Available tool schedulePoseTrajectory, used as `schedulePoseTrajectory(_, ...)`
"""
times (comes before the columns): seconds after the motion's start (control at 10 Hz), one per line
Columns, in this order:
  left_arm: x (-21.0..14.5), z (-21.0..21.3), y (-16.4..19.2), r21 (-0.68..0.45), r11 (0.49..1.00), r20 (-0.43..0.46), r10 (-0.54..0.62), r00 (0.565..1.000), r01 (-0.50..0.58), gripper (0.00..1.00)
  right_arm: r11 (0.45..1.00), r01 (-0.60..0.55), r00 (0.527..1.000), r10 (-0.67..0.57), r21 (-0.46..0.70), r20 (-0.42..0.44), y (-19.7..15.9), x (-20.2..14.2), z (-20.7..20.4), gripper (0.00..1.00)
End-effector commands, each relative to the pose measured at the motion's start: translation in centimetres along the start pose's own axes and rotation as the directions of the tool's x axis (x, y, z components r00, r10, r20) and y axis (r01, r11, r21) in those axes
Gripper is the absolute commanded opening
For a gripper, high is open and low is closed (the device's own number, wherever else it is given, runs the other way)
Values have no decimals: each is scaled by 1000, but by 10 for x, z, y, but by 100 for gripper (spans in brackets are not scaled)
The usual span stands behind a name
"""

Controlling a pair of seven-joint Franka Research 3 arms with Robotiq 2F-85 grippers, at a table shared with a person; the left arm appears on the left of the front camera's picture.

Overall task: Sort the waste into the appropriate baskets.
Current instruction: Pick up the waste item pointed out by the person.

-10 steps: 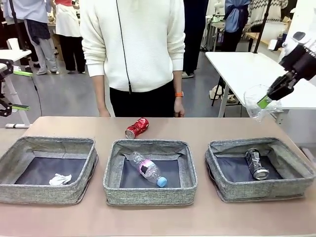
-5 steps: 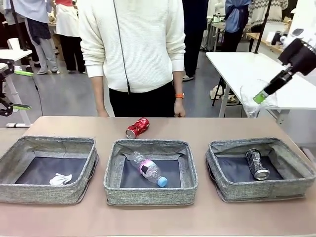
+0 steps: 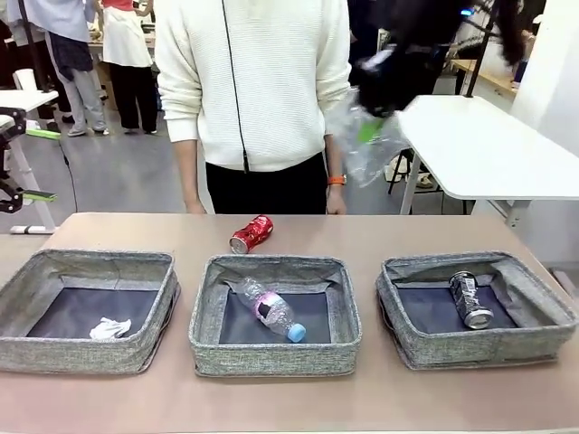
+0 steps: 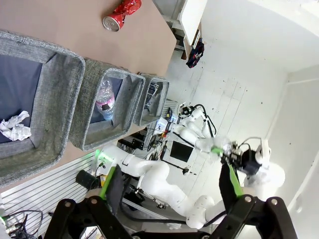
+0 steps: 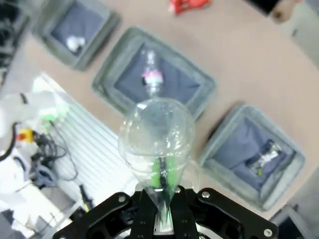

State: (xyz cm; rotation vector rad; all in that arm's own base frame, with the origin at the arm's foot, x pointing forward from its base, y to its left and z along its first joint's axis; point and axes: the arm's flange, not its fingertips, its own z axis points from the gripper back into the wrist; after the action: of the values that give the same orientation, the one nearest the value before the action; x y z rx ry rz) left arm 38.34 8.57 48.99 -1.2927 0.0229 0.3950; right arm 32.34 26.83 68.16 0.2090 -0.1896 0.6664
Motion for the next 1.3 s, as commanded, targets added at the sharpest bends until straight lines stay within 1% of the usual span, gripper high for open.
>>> schedulePoseTrajectory(0.0,-3,1,-1,8,1000,2,1,1000,-1,100,992,-128,992,128,15,12,2,4,-12,4)
schedulePoseTrajectory(0.1,-3,1,-1,8,1000,2,1,1000,-1,100,1000,0,1000,0,0,0,0,0,0,4)
schedulePoseTrajectory(0.3,-3,1,-1,8,1000,2,1,1000,-1,100,1000,0,1000,0,0,0,0,0,0,4)
schedulePoseTrajectory(0.4,-3,1,-1,8,1000,2,1,1000,-1,100,999,-41,999,41,10,-6,17,1,-2,4)
schedulePoseTrajectory(0.5,-3,1,-1,8,1000,2,1,1000,-1,100,999,37,999,-36,37,-9,44,13,-5,4)
schedulePoseTrajectory(0.6,-3,1,-1,8,1000,2,1,1000,-1,100,991,105,994,-101,85,-53,73,24,1,4)
schedulePoseTrajectory(0.7,-3,1,-1,8,1000,2,1,1000,-1,100,970,218,972,-207,109,-108,94,33,11,4)
schedulePoseTrajectory(0.8,-3,1,-1,8,1000,2,1,1000,-1,100,933,325,944,-310,155,-117,115,39,25,4)
schedulePoseTrajectory(0.9,-3,1,-1,8,1000,2,1,1000,-1,100,902,394,918,-380,177,-109,131,44,34,4)
schedulePoseTrajectory(1.0,-3,1,-1,8,1000,2,1,1000,-1,100,877,437,899,-426,201,-96,143,49,42,4)
schedulePoseTrajectory(1.1,-3,1,-1,8,1000,2,1,1000,-1,100,868,463,886,-454,180,-91,150,53,48,4)
schedulePoseTrajectory(1.2,-3,1,-1,8,1000,2,1,1000,-1,100,854,504,864,-500,126,-69,147,58,52,4)
